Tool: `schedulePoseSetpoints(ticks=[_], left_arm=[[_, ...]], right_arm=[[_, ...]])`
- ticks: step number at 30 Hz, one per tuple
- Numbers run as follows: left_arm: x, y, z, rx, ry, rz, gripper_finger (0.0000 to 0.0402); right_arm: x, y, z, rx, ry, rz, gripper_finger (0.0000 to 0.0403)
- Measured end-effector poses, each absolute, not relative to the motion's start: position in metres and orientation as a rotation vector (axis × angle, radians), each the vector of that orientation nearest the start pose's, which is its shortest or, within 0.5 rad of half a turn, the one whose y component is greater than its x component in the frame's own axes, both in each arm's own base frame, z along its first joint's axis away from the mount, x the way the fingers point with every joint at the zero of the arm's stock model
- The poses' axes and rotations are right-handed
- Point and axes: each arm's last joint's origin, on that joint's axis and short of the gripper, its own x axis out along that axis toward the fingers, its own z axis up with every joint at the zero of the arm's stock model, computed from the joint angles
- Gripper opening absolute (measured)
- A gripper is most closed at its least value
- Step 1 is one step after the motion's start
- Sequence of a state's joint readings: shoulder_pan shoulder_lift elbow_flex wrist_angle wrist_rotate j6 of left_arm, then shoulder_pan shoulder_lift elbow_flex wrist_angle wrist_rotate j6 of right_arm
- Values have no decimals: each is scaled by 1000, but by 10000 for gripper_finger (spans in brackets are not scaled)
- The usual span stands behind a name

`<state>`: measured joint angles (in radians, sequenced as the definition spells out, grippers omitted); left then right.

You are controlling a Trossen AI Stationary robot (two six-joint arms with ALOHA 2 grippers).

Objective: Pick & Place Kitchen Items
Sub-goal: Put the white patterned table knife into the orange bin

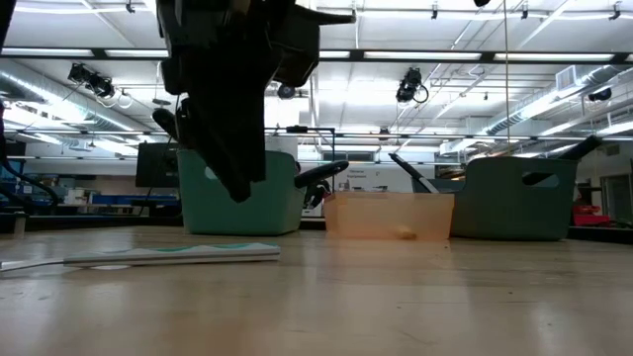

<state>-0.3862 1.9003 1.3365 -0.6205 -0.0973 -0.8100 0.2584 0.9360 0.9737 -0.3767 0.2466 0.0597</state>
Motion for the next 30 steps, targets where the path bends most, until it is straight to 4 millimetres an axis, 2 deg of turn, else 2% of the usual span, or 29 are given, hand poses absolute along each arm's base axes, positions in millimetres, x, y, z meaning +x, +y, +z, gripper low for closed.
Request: schedulePoseSetpoints(ticks=[11, 15, 19, 21, 23, 26, 30], left_arm=[[353, -140, 183, -466, 1182, 248, 263], [353, -140, 181, -462, 1185, 254, 265], [355, -141, 168, -480, 1235, 283, 265], [364, -145, 163, -512, 1218, 246, 266], [359, -143, 158, -483, 1279, 278, 266], [367, -146, 159, -493, 1236, 270, 266], [364, -145, 156, -482, 1264, 288, 266]], right_arm=[[192, 43, 353, -26, 329, 2, 5], [192, 43, 353, -26, 328, 2, 5], [192, 43, 353, -25, 329, 2, 5], [192, 44, 352, -26, 335, 2, 5], [193, 44, 351, -28, 344, 1, 5], [194, 44, 349, -31, 361, 0, 5], [197, 45, 347, -33, 371, 0, 5]])
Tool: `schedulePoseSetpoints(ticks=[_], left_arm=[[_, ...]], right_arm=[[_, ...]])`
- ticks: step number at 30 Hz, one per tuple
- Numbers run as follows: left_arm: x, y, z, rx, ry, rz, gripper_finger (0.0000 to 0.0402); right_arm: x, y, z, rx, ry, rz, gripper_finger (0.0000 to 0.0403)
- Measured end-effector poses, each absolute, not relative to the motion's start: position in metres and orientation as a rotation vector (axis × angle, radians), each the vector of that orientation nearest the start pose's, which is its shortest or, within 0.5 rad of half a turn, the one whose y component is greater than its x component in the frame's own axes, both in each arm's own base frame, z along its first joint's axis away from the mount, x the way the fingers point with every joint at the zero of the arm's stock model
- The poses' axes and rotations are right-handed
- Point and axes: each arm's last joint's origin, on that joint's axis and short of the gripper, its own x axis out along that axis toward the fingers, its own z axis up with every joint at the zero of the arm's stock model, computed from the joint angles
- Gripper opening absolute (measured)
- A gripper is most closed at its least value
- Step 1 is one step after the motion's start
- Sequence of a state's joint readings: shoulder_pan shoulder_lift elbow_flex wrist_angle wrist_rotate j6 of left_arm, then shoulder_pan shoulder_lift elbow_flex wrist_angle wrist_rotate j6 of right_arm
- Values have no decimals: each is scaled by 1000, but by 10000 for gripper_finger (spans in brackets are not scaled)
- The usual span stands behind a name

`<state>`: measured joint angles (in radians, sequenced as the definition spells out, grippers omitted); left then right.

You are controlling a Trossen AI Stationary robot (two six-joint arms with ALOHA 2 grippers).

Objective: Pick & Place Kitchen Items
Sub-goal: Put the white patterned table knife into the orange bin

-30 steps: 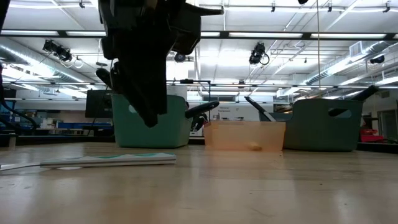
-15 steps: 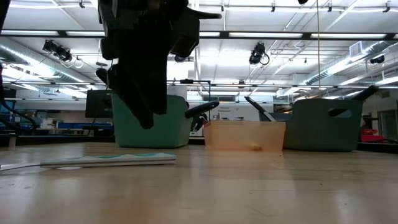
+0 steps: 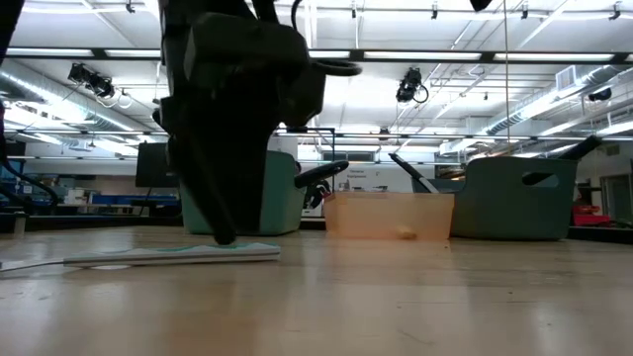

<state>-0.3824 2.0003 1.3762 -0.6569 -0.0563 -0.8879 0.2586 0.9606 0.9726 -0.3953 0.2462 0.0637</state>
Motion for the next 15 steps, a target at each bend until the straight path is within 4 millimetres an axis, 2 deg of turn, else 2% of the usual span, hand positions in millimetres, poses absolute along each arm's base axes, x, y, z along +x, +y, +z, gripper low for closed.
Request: schedulePoseSetpoints(ticks=[8, 15], left_arm=[[362, -144, 157, -474, 1274, 302, 265], [361, -143, 157, -472, 1283, 307, 265]], right_arm=[[197, 45, 347, -34, 374, 1, 5], [189, 43, 353, -20, 344, 29, 5]])
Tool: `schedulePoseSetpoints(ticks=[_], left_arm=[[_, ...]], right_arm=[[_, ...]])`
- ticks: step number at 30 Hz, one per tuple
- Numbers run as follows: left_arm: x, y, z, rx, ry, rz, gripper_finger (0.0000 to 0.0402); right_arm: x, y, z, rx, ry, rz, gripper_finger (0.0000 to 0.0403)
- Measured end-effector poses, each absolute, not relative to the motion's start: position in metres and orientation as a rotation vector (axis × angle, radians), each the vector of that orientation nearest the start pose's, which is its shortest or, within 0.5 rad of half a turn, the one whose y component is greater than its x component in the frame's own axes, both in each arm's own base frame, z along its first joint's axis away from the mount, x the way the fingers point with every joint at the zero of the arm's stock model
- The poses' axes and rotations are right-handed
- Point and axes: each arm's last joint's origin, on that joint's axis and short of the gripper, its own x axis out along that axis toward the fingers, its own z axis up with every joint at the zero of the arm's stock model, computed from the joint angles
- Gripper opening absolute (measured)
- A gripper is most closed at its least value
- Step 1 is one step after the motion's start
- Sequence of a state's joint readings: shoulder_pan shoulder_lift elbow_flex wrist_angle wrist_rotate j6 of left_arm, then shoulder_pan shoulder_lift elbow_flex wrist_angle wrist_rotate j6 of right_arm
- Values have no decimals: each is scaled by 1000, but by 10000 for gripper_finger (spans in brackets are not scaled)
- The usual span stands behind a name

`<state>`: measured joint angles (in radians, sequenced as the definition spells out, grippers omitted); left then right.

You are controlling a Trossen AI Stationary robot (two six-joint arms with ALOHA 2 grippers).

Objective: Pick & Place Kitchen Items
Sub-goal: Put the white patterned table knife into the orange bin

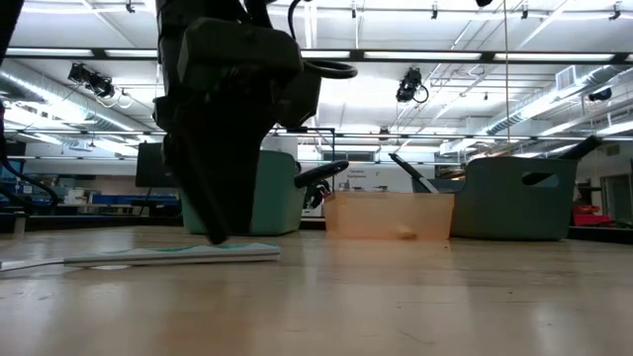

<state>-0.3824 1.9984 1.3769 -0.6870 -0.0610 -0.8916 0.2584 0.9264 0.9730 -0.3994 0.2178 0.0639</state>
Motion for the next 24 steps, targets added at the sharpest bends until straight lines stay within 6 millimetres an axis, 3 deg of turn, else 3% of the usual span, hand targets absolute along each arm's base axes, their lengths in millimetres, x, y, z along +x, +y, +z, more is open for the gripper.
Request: schedulePoseSetpoints(ticks=[8, 18, 24], left_arm=[[360, -143, 156, -485, 1289, 340, 262], [362, -141, 156, -442, 1279, 306, 219], [362, -139, 157, -447, 1274, 317, 224]], right_arm=[[184, 42, 355, -15, 332, 27, 5], [180, 41, 358, -15, 320, 28, 5], [177, 40, 359, -12, 310, 28, 5]])
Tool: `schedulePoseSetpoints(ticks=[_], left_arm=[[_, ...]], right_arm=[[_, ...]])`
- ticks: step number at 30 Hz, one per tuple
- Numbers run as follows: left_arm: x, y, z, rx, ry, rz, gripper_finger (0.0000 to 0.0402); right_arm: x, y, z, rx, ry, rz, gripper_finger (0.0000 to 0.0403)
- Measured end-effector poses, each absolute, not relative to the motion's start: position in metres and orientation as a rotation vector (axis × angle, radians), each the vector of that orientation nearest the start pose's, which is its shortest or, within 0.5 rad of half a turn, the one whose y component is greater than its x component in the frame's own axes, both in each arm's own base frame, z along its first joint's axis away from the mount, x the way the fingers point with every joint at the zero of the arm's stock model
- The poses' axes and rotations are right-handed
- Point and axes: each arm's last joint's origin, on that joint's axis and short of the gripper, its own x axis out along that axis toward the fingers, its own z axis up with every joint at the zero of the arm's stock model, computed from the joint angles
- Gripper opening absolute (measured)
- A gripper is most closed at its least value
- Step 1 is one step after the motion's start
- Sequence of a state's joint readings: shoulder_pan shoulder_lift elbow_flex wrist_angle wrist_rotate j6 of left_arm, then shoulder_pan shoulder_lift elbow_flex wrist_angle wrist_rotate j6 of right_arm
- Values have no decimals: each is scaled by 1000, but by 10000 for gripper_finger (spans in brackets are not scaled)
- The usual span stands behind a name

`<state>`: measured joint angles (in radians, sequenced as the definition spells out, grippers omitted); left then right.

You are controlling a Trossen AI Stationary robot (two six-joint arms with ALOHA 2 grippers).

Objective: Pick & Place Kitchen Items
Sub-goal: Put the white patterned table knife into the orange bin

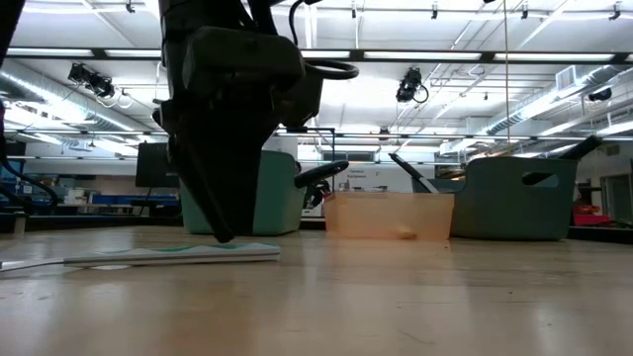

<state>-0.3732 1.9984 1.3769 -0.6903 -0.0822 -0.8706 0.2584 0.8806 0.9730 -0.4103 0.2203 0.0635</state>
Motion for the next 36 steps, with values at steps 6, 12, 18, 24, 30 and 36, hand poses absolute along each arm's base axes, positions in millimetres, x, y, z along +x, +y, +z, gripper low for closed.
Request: schedulePoseSetpoints(ticks=[6, 12, 18, 24, 30, 36], left_arm=[[364, -136, 157, -440, 1271, 319, 231], [367, -130, 157, -440, 1266, 321, 232], [369, -131, 157, -476, 1265, 281, 232], [366, -139, 157, -510, 1308, 215, 231], [367, -144, 158, -473, 1297, 147, 231], [369, -144, 159, -469, 1274, 123, 231]], right_arm=[[177, 40, 359, -8, 316, 27, 5], [177, 40, 359, -8, 317, 27, 5], [177, 40, 359, -6, 317, 26, 5], [177, 40, 359, 9, 318, 24, 5], [177, 40, 358, 9, 325, 23, 5], [176, 40, 357, 6, 338, 23, 5]])
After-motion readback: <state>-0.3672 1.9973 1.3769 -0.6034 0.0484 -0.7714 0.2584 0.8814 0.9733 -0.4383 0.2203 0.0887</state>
